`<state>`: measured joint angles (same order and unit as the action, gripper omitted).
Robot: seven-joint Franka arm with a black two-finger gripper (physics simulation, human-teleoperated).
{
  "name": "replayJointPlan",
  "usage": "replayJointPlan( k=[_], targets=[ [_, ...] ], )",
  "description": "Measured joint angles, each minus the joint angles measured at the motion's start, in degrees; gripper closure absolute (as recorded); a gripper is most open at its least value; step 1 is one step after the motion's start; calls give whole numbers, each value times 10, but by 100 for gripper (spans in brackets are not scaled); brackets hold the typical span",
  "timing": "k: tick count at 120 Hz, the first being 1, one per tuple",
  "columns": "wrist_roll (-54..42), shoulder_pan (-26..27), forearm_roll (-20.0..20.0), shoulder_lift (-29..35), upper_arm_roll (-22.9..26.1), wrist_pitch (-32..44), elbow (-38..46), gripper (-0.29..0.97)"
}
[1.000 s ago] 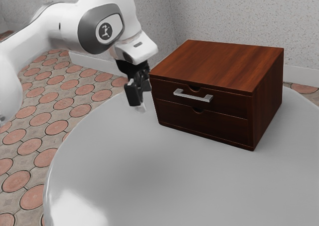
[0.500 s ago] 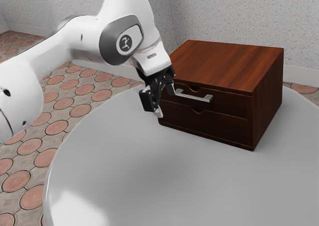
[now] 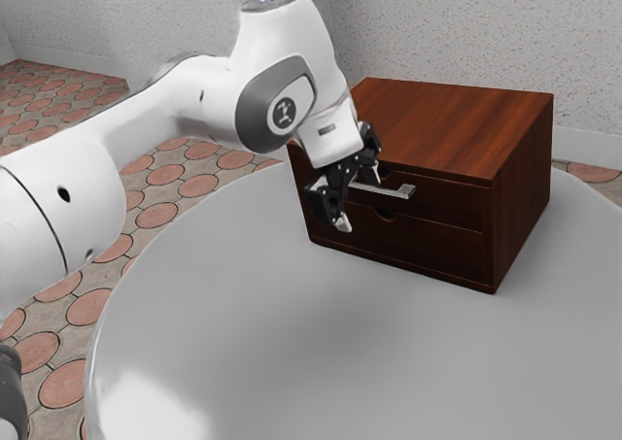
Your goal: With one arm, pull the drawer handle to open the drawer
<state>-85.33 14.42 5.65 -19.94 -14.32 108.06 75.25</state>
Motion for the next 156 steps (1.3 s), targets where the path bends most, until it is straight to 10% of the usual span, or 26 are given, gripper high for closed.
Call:
replayJointPlan(
  k=[156],
  targets=[
    [-31,4,5,-16,-2,70,24,14]
  ],
)
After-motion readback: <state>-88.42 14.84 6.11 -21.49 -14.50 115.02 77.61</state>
